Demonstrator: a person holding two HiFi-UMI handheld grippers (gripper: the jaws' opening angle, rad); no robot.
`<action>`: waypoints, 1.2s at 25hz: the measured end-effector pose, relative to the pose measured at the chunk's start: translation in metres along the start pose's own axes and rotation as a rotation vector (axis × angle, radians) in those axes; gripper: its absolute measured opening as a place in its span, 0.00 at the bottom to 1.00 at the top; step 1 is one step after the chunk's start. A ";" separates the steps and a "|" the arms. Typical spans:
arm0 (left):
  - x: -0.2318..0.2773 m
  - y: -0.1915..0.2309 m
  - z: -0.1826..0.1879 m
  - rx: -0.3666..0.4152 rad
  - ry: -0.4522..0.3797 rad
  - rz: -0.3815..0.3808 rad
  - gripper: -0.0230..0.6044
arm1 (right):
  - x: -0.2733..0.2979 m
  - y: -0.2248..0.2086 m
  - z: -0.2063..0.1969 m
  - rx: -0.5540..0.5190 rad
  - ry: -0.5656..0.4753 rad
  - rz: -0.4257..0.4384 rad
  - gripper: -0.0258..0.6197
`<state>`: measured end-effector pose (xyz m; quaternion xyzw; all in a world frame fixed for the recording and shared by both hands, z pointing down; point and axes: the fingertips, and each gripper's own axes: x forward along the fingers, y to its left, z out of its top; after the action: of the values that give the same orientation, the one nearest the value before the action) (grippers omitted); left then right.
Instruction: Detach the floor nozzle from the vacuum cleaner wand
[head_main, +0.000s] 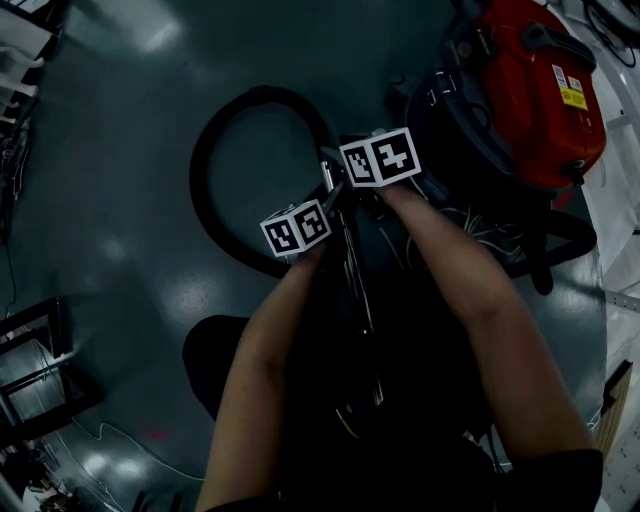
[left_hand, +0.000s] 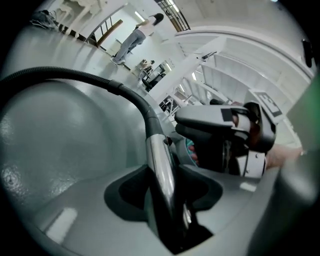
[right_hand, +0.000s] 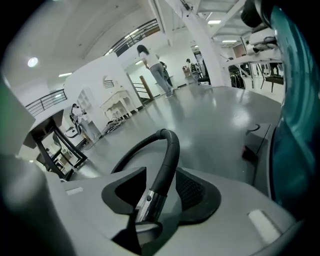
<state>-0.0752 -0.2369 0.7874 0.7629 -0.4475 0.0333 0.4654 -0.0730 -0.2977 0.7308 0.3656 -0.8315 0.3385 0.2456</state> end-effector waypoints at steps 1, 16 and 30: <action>-0.004 0.000 0.000 -0.002 -0.003 -0.002 0.33 | 0.003 0.003 0.002 0.026 -0.004 0.013 0.31; -0.057 -0.007 0.000 0.003 -0.053 -0.029 0.33 | 0.048 0.049 -0.014 0.081 0.129 0.175 0.36; -0.069 -0.004 0.008 0.149 -0.072 -0.049 0.39 | 0.054 0.067 -0.009 0.143 0.213 0.244 0.30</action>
<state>-0.1164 -0.1965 0.7478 0.8068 -0.4415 0.0276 0.3917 -0.1568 -0.2810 0.7460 0.2405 -0.8128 0.4610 0.2627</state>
